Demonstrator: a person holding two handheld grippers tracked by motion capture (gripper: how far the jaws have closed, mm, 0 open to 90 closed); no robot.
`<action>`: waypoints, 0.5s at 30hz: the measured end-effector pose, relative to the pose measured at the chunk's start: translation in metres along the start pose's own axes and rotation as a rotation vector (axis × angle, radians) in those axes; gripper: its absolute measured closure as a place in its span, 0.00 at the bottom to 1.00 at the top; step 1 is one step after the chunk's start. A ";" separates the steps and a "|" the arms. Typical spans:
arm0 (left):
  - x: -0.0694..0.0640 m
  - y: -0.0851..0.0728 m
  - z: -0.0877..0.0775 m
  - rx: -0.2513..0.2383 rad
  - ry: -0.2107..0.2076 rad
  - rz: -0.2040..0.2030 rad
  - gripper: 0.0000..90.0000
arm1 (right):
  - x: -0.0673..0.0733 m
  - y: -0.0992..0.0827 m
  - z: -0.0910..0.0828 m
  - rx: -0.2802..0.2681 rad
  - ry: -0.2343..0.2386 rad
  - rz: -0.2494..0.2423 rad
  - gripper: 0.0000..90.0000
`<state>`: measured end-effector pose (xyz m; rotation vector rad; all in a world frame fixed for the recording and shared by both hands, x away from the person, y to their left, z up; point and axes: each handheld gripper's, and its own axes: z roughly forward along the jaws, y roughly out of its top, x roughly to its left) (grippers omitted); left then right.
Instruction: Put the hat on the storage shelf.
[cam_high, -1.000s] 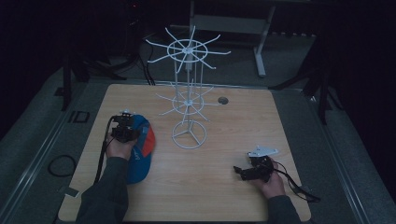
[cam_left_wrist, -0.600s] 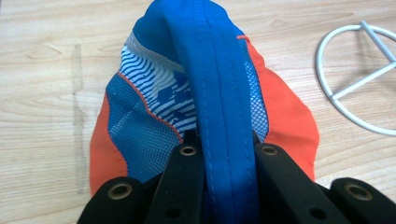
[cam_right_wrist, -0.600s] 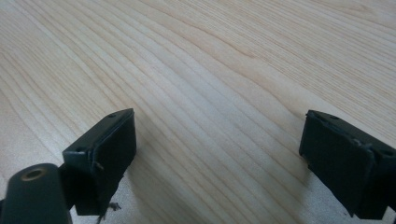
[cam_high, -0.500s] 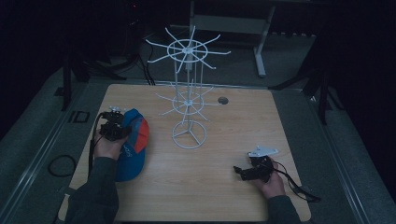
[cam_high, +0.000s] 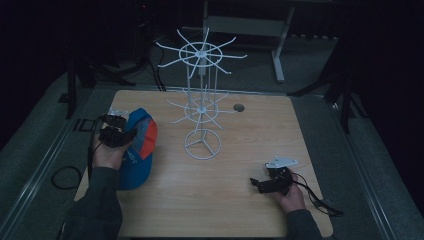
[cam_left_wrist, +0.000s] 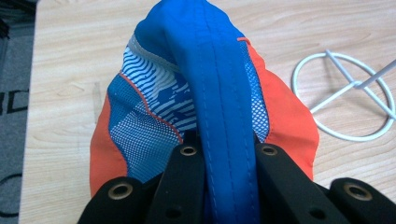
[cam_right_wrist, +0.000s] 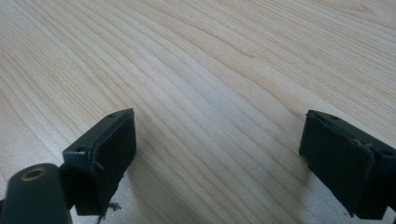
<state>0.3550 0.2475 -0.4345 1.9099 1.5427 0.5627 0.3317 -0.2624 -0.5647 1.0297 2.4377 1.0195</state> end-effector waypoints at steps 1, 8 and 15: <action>0.000 0.000 -0.001 -0.005 0.002 -0.002 0.97 | 0.000 0.000 0.000 0.000 0.000 0.000 0.12; 0.006 0.003 -0.011 -0.037 -0.002 0.001 0.97 | 0.000 0.000 0.000 0.000 0.000 0.000 0.12; 0.010 0.005 -0.019 -0.071 -0.016 -0.010 0.97 | 0.000 0.000 0.000 0.000 0.000 0.000 0.12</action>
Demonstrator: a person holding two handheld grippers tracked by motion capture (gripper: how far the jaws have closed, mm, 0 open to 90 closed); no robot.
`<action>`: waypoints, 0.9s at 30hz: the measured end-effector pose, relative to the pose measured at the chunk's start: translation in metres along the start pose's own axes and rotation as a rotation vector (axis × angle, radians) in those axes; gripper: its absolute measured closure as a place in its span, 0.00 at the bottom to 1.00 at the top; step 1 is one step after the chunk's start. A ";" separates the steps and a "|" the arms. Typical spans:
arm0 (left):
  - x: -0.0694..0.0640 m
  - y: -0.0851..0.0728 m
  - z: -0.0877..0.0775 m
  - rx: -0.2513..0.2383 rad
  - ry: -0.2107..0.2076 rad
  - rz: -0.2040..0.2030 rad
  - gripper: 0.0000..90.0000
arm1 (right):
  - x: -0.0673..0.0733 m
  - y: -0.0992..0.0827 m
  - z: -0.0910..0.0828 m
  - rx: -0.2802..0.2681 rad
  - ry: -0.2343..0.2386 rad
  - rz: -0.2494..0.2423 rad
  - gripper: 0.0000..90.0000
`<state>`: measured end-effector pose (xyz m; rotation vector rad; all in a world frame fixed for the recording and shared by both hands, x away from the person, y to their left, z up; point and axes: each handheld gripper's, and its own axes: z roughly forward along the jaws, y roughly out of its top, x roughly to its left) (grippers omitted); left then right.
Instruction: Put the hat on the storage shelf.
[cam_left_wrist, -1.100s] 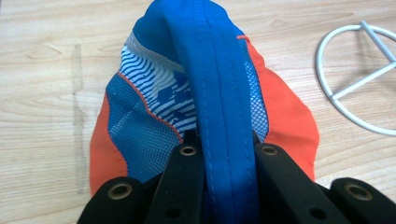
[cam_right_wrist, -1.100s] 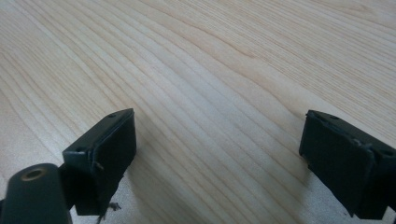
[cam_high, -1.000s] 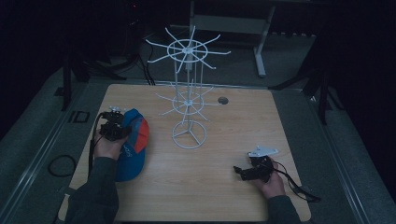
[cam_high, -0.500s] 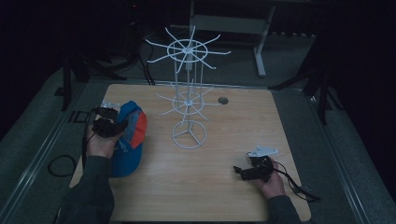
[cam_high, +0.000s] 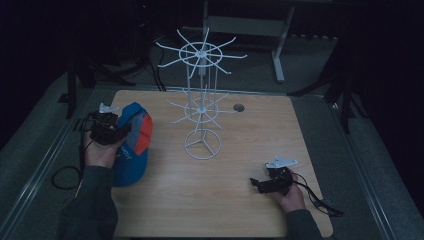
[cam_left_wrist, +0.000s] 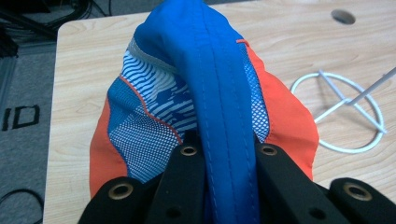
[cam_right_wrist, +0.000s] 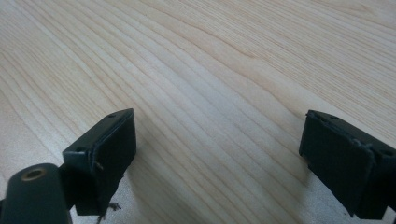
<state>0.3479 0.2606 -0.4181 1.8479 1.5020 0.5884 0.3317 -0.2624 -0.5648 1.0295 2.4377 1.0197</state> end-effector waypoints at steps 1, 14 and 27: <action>0.001 0.000 -0.001 -0.004 -0.003 0.002 0.97 | 0.000 0.000 0.000 0.000 0.000 0.000 0.12; 0.005 0.005 -0.011 -0.039 -0.031 -0.002 0.97 | 0.000 0.000 0.000 0.000 0.000 0.000 0.12; 0.011 0.011 -0.022 -0.070 -0.038 -0.010 0.97 | 0.000 0.000 0.000 0.000 0.000 0.000 0.12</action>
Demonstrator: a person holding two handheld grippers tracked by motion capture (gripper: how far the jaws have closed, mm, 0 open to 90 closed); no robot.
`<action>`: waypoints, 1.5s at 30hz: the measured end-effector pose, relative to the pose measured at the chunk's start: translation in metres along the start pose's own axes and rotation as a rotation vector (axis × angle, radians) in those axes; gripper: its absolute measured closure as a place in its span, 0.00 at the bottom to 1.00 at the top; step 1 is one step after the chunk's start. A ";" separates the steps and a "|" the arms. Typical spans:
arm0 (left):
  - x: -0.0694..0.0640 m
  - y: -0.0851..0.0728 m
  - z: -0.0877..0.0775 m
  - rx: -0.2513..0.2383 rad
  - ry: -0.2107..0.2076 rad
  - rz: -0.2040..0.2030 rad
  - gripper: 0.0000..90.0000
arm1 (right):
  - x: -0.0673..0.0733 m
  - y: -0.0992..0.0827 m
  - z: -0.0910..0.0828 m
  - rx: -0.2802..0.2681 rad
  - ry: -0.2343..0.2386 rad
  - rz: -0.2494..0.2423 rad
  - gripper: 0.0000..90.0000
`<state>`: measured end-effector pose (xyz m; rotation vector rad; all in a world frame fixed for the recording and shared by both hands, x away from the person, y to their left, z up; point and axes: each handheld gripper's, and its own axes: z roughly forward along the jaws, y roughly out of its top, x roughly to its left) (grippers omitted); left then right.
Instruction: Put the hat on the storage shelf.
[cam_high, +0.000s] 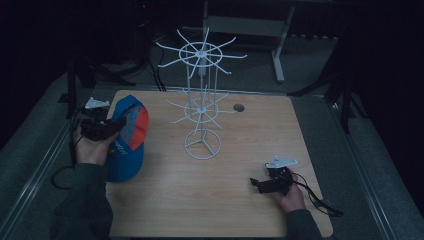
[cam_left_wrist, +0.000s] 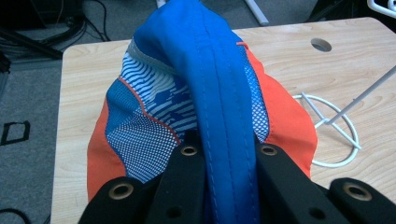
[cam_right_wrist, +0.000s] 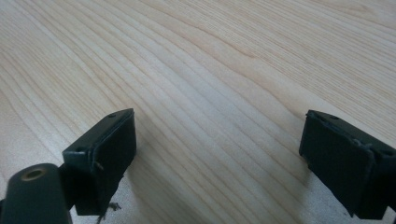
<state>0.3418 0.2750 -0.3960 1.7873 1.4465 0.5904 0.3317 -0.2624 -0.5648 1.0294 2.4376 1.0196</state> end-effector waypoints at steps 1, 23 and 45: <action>0.000 0.000 -0.001 -0.001 0.002 0.001 0.97 | 0.000 0.000 0.000 0.000 0.000 0.000 0.12; 0.004 0.012 -0.019 -0.071 -0.020 0.009 0.97 | 0.000 0.000 0.000 -0.001 0.000 0.000 0.12; 0.001 0.032 -0.029 -0.106 -0.015 0.055 0.97 | 0.000 0.000 0.000 -0.001 0.000 0.001 0.12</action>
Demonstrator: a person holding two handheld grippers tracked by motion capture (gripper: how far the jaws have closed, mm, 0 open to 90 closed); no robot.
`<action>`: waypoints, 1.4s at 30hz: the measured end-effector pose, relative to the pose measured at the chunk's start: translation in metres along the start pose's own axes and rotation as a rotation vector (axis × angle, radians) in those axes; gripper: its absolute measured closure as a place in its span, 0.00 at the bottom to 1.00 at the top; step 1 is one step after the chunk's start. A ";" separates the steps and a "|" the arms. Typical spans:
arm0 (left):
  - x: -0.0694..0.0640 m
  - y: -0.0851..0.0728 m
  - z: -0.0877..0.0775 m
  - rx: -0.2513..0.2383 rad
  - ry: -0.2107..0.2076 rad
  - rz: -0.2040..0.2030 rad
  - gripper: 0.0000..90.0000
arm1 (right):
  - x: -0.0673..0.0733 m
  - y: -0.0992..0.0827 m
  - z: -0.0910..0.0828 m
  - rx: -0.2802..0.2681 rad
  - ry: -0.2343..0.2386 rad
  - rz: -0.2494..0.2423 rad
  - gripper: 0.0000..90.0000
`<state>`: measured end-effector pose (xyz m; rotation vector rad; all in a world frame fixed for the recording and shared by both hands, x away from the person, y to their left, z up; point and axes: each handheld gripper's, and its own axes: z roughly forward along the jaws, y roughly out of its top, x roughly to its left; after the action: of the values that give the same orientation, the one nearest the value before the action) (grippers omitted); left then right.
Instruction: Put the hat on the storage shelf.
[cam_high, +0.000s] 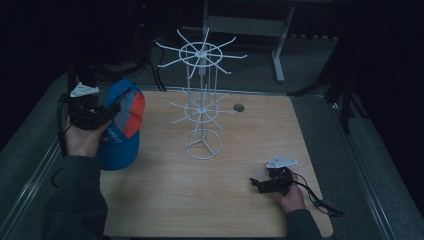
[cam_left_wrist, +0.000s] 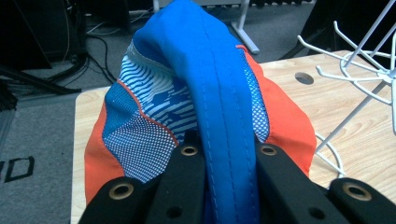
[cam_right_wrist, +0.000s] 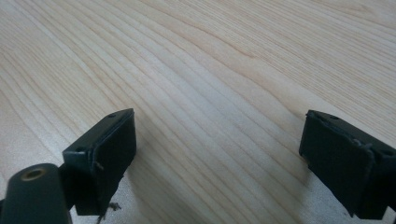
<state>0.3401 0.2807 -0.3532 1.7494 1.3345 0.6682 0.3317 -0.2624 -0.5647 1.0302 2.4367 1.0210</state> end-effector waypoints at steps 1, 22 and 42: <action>-0.001 0.002 0.001 0.004 0.004 0.013 0.97 | 0.000 0.000 0.000 0.000 0.000 0.000 0.12; 0.008 0.027 -0.003 -0.052 -0.023 0.059 0.97 | 0.000 0.000 0.000 0.000 0.000 0.000 0.12; 0.010 0.042 -0.012 -0.121 -0.111 0.084 0.97 | 0.000 0.000 0.000 0.001 0.000 -0.001 0.12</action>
<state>0.3553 0.2890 -0.3125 1.7266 1.1277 0.6747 0.3317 -0.2624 -0.5646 1.0296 2.4373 1.0196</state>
